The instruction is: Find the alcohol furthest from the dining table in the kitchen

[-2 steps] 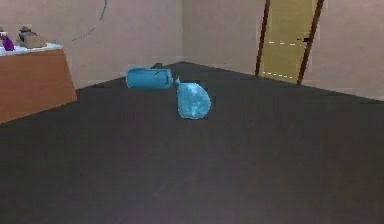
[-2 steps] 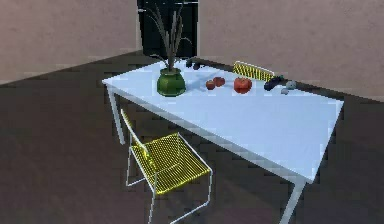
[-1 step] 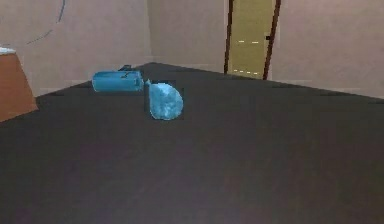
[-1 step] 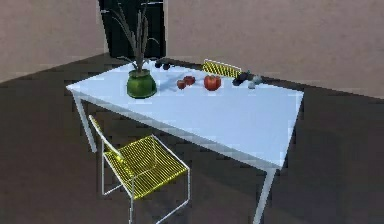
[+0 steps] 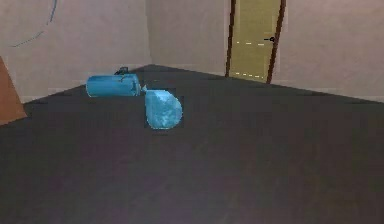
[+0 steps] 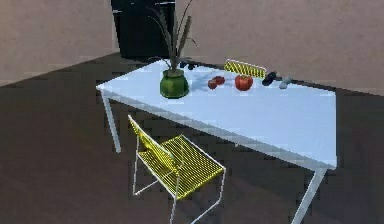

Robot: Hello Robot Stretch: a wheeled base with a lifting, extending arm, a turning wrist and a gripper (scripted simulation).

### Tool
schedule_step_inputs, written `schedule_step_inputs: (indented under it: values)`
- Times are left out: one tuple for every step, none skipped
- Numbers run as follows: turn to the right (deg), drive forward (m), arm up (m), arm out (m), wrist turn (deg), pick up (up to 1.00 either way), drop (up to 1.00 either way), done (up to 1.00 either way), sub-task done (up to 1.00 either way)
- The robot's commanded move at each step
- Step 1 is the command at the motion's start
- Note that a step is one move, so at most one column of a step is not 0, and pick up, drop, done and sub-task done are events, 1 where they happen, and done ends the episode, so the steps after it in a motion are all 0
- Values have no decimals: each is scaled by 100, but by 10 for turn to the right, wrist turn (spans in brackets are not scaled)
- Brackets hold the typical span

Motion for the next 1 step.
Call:
schedule_step_inputs:
  values:
    - [-450,0,0,0,0,0,0,0,0]
